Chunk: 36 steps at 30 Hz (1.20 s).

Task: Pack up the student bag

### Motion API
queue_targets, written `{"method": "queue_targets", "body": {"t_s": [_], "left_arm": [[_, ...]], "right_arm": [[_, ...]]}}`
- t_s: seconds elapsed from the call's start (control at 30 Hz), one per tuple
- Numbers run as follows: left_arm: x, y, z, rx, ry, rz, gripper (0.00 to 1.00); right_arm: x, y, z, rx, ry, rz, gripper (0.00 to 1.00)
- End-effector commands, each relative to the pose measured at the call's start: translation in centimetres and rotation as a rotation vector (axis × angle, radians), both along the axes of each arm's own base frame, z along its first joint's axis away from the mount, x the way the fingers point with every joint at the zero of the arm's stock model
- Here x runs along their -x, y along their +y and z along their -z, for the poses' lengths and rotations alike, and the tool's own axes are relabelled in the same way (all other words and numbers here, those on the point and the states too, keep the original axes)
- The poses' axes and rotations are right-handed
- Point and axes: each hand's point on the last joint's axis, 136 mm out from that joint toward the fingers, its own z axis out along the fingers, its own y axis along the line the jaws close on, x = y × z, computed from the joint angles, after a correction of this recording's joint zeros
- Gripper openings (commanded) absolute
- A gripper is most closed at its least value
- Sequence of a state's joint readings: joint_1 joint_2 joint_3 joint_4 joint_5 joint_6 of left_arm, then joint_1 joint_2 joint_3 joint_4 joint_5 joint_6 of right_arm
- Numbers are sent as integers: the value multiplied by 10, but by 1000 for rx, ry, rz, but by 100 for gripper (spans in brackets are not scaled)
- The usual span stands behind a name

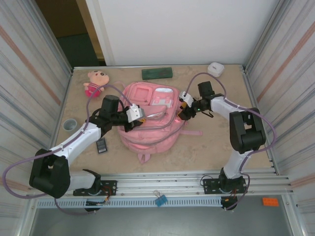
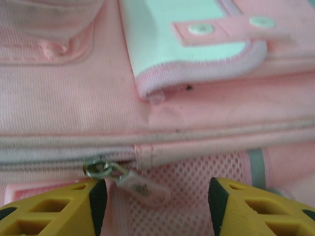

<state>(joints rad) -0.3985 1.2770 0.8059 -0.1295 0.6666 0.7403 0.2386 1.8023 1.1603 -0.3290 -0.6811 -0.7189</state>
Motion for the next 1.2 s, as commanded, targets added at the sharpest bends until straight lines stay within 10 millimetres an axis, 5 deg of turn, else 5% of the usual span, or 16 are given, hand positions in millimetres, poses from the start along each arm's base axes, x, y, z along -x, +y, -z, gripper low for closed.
{"method": "queue_targets", "body": {"t_s": [0.0, 0.37, 0.77, 0.87, 1.07, 1.17], "left_arm": [[8, -8, -33, 87, -73, 78, 2], [-6, -5, -34, 73, -88, -2, 0], [-28, 0, -26, -39, -130, -201, 0], [-23, -5, -26, -36, -131, -178, 0], [-1, -3, -34, 65, -127, -50, 0], [-1, 5, -33, 75, -128, -43, 0]], "right_arm": [[4, 11, -4, -32, -13, -82, 55], [21, 8, -43, -131, 4, -100, 9], [57, 15, -65, -99, 144, -51, 3], [64, 15, -59, -69, 161, -48, 11], [22, -16, -41, -57, 102, 98, 50], [12, -21, -26, -2, 79, 65, 58]]}}
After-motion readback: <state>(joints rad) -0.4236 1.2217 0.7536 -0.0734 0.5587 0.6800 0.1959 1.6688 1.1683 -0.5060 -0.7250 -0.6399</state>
